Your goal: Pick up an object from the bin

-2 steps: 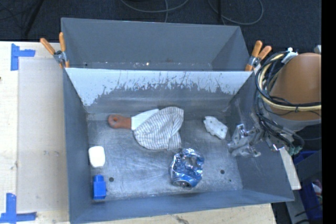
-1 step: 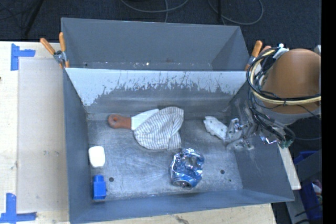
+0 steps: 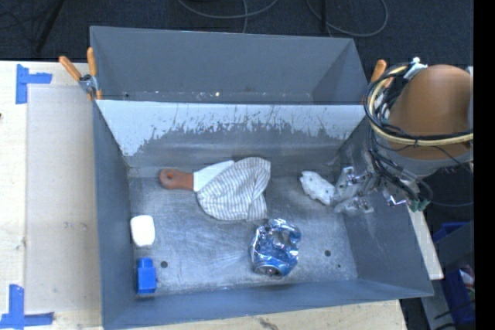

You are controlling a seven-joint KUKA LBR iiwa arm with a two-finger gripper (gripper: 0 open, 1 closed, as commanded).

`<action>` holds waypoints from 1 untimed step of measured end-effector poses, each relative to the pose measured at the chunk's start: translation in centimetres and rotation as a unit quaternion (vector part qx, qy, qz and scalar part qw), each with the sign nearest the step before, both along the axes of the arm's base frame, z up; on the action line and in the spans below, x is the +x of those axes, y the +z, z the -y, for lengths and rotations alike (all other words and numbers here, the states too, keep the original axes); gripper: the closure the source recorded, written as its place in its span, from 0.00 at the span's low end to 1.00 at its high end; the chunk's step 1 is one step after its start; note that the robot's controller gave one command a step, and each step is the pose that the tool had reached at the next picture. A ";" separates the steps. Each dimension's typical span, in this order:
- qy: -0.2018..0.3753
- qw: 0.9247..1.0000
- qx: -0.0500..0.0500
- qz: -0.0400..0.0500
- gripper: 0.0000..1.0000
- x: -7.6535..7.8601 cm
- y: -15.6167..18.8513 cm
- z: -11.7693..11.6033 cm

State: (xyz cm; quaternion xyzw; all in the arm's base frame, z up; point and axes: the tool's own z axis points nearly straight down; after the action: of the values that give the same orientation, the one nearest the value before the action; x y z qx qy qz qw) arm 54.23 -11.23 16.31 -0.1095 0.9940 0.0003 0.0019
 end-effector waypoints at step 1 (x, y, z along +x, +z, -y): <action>-0.002 1.000 0.000 -0.004 1.00 -0.1 5.3 -1.5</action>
Offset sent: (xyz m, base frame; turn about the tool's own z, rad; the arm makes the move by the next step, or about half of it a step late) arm 0.0468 0.0348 -0.0160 0.1609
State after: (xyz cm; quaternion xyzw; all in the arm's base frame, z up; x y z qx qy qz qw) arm 54.13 -9.75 21.57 -0.1077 0.9942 0.0012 -0.0024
